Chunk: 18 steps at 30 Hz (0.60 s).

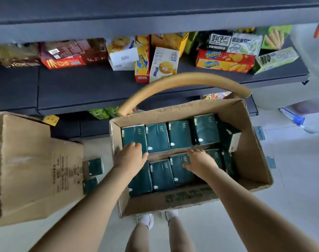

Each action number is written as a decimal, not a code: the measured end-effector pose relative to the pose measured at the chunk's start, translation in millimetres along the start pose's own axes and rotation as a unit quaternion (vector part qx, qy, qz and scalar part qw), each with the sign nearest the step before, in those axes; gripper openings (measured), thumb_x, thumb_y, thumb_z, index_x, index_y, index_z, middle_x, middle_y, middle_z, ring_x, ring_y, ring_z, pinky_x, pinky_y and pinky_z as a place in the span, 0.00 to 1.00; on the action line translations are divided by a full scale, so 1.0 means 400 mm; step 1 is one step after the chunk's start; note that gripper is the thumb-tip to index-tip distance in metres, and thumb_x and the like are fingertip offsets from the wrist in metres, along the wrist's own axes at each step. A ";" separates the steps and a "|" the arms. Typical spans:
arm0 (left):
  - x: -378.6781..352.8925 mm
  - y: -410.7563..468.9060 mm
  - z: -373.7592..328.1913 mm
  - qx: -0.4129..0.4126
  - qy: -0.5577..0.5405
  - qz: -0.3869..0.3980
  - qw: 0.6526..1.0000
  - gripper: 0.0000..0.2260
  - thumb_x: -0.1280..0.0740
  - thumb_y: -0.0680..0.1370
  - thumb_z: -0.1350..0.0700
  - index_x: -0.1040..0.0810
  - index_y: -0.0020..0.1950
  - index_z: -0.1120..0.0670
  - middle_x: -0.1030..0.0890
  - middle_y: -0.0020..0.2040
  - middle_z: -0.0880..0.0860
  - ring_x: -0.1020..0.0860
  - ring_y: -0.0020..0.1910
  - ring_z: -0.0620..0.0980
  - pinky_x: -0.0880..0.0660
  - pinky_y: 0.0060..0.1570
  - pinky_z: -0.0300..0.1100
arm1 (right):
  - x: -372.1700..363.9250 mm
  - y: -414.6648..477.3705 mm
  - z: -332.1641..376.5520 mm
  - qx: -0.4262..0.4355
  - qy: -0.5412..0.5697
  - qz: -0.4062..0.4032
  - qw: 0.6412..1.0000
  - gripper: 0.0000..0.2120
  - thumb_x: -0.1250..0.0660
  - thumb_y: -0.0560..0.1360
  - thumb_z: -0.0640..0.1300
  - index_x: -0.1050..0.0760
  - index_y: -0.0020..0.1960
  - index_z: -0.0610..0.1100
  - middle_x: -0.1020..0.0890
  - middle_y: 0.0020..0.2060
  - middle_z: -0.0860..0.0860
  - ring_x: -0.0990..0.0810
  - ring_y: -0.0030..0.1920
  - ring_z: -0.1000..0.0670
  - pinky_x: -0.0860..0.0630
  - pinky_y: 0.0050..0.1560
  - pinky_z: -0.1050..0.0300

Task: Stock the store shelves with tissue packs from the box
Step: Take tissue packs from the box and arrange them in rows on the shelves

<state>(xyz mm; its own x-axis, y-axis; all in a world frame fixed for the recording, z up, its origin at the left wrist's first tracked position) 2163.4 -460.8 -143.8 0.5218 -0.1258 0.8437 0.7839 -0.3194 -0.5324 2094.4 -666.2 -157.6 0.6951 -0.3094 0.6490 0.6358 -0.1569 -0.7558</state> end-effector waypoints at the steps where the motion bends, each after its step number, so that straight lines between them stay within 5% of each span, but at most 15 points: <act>1: -0.022 0.006 -0.001 0.018 -0.012 -0.004 1.000 0.18 0.46 0.82 0.45 0.27 0.57 0.57 0.23 0.55 0.54 0.24 0.54 0.54 0.31 0.52 0.46 | -0.019 0.014 -0.007 -0.003 -0.001 0.009 1.000 0.25 0.38 0.78 0.53 0.35 0.69 0.42 0.27 0.64 0.44 0.31 0.66 0.44 0.28 0.59 0.50; 6: -0.138 0.026 0.004 0.141 -0.131 0.005 0.981 0.23 0.46 0.81 0.43 0.23 0.52 0.61 0.18 0.46 0.58 0.21 0.46 0.57 0.26 0.49 0.46 | -0.099 0.062 -0.035 -0.036 0.062 0.036 0.997 0.26 0.37 0.77 0.55 0.34 0.69 0.41 0.25 0.62 0.44 0.28 0.63 0.44 0.26 0.56 0.51; 8: -0.184 0.035 0.010 0.252 -0.260 0.041 0.931 0.26 0.45 0.80 0.42 0.21 0.51 0.64 0.18 0.47 0.61 0.21 0.47 0.60 0.25 0.46 0.47 | -0.127 0.076 -0.035 -0.054 0.110 0.038 0.992 0.27 0.37 0.77 0.56 0.35 0.69 0.41 0.24 0.60 0.44 0.25 0.59 0.44 0.25 0.52 0.53; 10: -0.226 0.040 0.013 0.373 -0.452 0.033 0.810 0.26 0.41 0.79 0.41 0.22 0.50 0.65 0.18 0.43 0.60 0.20 0.41 0.59 0.23 0.47 0.49 | -0.149 0.084 -0.029 -0.057 0.146 0.033 0.987 0.26 0.36 0.77 0.56 0.34 0.68 0.41 0.22 0.57 0.44 0.23 0.55 0.45 0.24 0.50 0.54; 12: -0.250 0.040 -0.002 0.448 -0.667 0.011 0.595 0.22 0.37 0.79 0.44 0.26 0.55 0.64 0.21 0.43 0.58 0.21 0.40 0.53 0.22 0.48 0.48 | -0.168 0.089 -0.023 -0.048 0.173 0.033 0.983 0.24 0.37 0.77 0.55 0.33 0.66 0.41 0.22 0.58 0.45 0.23 0.55 0.46 0.24 0.51 0.53; 13: -0.253 0.044 -0.006 0.456 -0.726 0.001 0.515 0.20 0.36 0.79 0.46 0.28 0.58 0.63 0.21 0.47 0.58 0.22 0.44 0.52 0.23 0.48 0.45 | -0.173 0.089 -0.020 -0.046 0.182 0.038 0.981 0.24 0.37 0.77 0.55 0.33 0.66 0.42 0.22 0.57 0.46 0.23 0.55 0.46 0.25 0.49 0.54; 15: -0.250 0.057 -0.007 0.449 -0.786 -0.016 0.426 0.22 0.35 0.78 0.48 0.31 0.64 0.63 0.22 0.55 0.58 0.22 0.48 0.51 0.23 0.47 0.42 | -0.183 0.093 -0.015 -0.043 0.208 0.041 0.976 0.23 0.37 0.77 0.55 0.32 0.66 0.42 0.22 0.54 0.47 0.23 0.50 0.48 0.29 0.44 0.57; 18: -0.249 0.067 -0.006 0.441 -0.823 -0.027 0.358 0.25 0.35 0.78 0.48 0.35 0.70 0.60 0.23 0.58 0.58 0.22 0.50 0.51 0.22 0.43 0.42 | -0.193 0.101 -0.011 -0.061 0.271 0.035 0.960 0.23 0.37 0.77 0.55 0.31 0.66 0.41 0.22 0.50 0.49 0.25 0.44 0.51 0.29 0.43 0.59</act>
<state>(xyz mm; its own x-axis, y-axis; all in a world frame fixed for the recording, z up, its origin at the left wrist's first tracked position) 2131.5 -459.0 -242.0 -0.5792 0.8131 0.0580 0.2303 0.2315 -0.9452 2065.0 -652.6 -238.4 0.4371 -0.7607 0.4798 0.5260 -0.2165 -0.8225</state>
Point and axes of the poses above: each hand's wrist, its own y-axis towards the middle knuckle, its own x-axis out of the back of the hand, z = x × y, the point moved 3 cm from there along y, towards the middle knuckle
